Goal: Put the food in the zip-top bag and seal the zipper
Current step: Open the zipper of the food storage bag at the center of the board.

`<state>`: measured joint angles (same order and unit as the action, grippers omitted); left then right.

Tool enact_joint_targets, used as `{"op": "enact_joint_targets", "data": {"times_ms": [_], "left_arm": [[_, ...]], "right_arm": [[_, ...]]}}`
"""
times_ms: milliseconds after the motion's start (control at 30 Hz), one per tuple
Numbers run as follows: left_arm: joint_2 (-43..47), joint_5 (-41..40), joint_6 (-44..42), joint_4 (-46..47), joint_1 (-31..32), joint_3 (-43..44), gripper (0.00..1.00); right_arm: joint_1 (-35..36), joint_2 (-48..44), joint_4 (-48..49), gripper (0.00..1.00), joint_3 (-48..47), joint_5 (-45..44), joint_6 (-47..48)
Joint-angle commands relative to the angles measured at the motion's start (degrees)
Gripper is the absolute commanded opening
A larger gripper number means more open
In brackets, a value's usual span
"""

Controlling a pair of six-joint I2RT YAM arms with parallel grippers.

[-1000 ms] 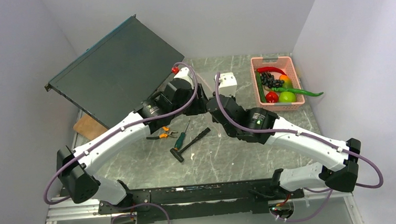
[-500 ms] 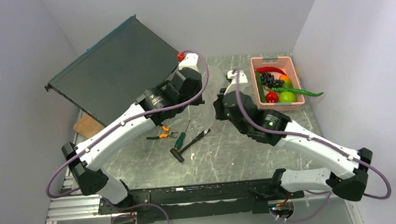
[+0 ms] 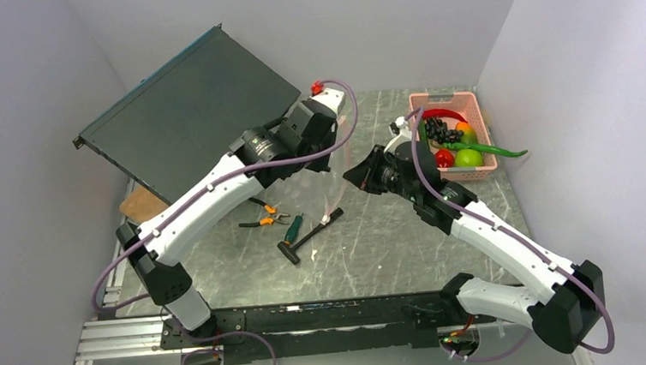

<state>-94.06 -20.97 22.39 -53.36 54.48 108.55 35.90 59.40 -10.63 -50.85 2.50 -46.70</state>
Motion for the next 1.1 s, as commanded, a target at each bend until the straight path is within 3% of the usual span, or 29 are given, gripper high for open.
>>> {"op": "enact_joint_targets", "data": {"times_ms": [0,200,400,633,733,900,1067], "left_arm": [[-1.81,8.46,-7.7,0.06,-2.85,-0.01,0.0],[-5.08,12.59,-15.11,1.11,-4.84,1.37,0.01],[-8.58,9.39,-17.47,2.25,-5.11,0.85,0.2],[-5.26,11.47,-18.26,6.55,-5.15,-4.09,0.4],[-4.24,14.64,-18.07,7.74,-5.09,-6.36,0.4],[-3.02,17.98,-17.91,10.4,-5.08,-10.33,0.31],[-0.07,22.8,-17.65,13.42,-5.12,-13.92,0.36]], "right_arm": [[-1.07,0.28,2.98,0.0,0.54,3.25,-2.52],[-1.71,0.96,1.25,0.0,2.51,1.2,-2.09],[-1.74,-1.03,3.19,0.0,4.69,0.34,-4.45],[-1.7,-1.66,1.77,0.0,4.42,-2.42,-5.55],[-1.72,-1.55,2.21,0.0,4.28,-2.46,-5.88],[-1.7,-0.31,1.84,0.0,2.69,-3.14,-4.93],[-1.64,-0.54,1.23,0.0,2.16,-4.56,-3.87]]}}
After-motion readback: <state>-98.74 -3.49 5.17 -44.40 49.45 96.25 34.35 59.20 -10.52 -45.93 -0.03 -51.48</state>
